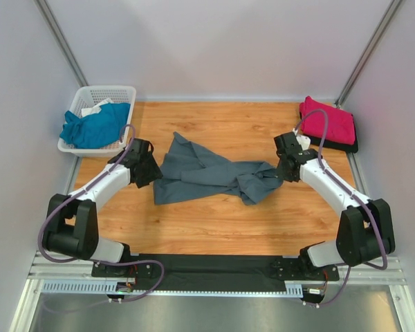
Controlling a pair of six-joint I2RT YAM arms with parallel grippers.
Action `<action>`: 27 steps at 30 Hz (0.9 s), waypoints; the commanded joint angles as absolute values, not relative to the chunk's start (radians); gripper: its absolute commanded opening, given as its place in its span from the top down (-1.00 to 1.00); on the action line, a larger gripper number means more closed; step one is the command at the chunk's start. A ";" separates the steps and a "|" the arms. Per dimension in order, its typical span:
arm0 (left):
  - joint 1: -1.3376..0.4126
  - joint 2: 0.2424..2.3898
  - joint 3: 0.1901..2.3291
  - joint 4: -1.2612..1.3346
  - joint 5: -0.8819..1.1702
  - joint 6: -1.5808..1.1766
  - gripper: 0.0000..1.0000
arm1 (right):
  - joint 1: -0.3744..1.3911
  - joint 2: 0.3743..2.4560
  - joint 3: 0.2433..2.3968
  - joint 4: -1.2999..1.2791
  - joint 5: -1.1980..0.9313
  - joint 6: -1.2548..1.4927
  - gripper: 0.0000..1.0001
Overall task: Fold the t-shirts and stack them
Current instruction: Flatten the tshirt out
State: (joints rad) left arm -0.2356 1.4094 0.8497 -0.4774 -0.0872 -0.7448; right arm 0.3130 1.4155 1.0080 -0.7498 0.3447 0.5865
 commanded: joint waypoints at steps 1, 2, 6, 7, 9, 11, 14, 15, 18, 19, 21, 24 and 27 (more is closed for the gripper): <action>-0.236 1.442 0.894 -0.434 -0.137 -0.712 -0.19 | 0.279 1.379 0.983 -0.712 0.334 0.586 0.99; -0.238 1.462 0.897 -0.430 -0.133 -0.712 -0.18 | 0.266 1.382 0.980 -0.709 0.331 0.586 0.99; -0.247 1.509 0.900 -0.431 -0.107 -0.726 -0.08 | 0.229 1.388 0.959 -0.698 0.311 0.604 0.99; -0.255 1.514 0.896 -0.430 -0.107 -0.729 -0.06 | 0.221 1.387 0.944 -0.690 0.302 0.613 0.99; -0.285 1.520 0.890 -0.426 -0.126 -0.733 0.04 | 0.198 1.387 0.931 -0.667 0.272 0.620 0.99; -0.314 1.529 0.884 -0.430 -0.149 -0.741 0.06 | 0.193 1.388 0.917 -0.655 0.264 0.623 0.99; -0.325 1.552 0.882 -0.437 -0.166 -0.753 0.35 | 0.193 1.396 0.917 -0.657 0.275 0.626 0.99; -0.325 1.560 0.885 -0.446 -0.172 -0.758 0.44 | 0.192 1.397 0.917 -0.658 0.276 0.626 0.99; -0.325 1.574 0.890 -0.468 -0.186 -0.767 0.56 | 0.192 1.393 0.914 -0.657 0.281 0.626 0.99; -0.325 1.572 0.887 -0.469 -0.186 -0.767 0.60 | 0.192 1.387 0.913 -0.660 0.284 0.627 0.99; -0.325 1.568 0.878 -0.471 -0.190 -0.770 0.70 | 0.190 1.381 0.907 -0.660 0.287 0.626 0.99; -0.325 1.552 0.855 -0.477 -0.202 -0.776 0.87 | 0.187 1.374 0.904 -0.661 0.291 0.627 0.99; -0.325 1.523 0.827 -0.482 -0.207 -0.790 1.00 | 0.180 1.371 0.907 -0.664 0.296 0.630 0.99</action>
State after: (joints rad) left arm -0.3252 1.5692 0.8543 -0.4686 -0.1776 -0.7689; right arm 0.1921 1.4044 0.9108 -0.6830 0.2707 0.6132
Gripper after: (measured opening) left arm 0.012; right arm 0.015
